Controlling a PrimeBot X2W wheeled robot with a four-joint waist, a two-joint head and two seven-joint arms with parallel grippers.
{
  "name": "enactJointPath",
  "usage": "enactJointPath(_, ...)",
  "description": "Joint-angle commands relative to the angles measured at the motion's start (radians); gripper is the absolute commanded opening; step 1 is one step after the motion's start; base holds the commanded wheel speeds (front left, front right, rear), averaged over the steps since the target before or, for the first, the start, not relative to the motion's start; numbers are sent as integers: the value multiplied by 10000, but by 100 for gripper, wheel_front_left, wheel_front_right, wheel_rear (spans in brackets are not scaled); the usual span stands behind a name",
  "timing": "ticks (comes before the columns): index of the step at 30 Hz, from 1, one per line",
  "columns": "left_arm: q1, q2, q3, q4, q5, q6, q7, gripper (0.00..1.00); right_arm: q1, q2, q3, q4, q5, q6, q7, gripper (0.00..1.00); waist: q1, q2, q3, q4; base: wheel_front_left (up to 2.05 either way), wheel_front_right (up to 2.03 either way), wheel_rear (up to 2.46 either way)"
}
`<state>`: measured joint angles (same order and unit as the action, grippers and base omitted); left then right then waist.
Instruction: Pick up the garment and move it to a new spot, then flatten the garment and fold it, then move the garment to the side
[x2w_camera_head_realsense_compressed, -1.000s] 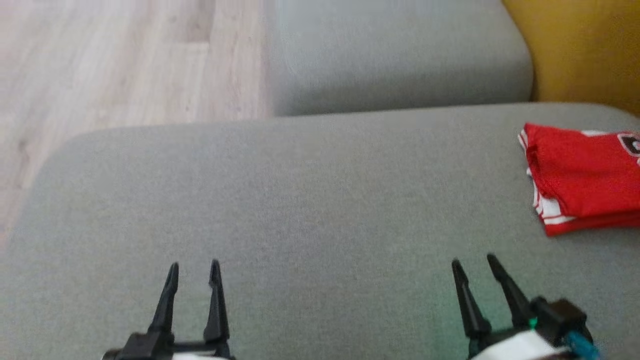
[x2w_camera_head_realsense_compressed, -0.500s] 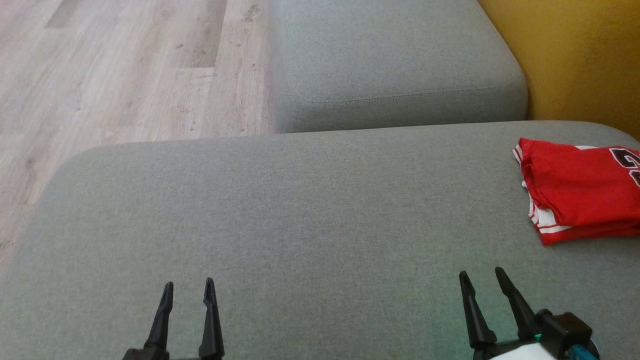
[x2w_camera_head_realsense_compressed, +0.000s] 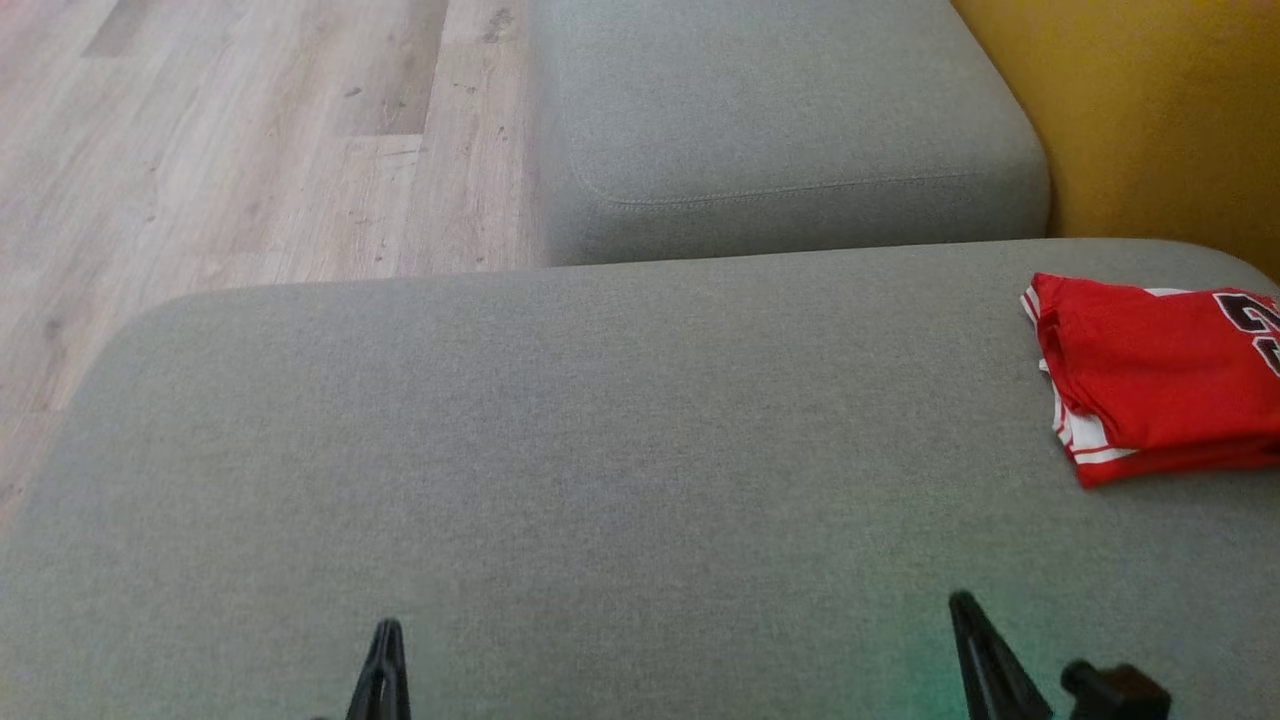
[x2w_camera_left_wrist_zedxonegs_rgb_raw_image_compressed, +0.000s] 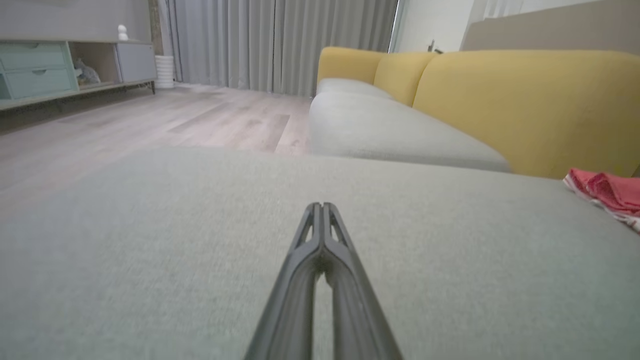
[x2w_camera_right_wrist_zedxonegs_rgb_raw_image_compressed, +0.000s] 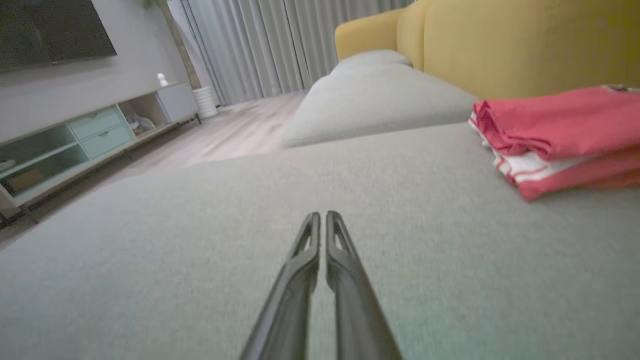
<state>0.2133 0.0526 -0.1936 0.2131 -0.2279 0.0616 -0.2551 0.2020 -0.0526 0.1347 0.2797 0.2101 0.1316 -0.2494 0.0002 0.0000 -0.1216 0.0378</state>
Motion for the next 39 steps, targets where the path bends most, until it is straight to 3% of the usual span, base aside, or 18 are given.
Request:
enactJointPath(1, -87, 1, 20, -135, -154, -19, 19, 0, -86, -2, -16, -151, 156, 0, 19, 0, 0, 0, 14, -4, 0, 0, 0)
enactJointPath(39, -1049, 122, 788, 23, -4500, -605, 1011, 0, -1006, -152, -566, -214, 4590, -3, 962, 0, -1, 0, 393, -119, 0, 0, 0)
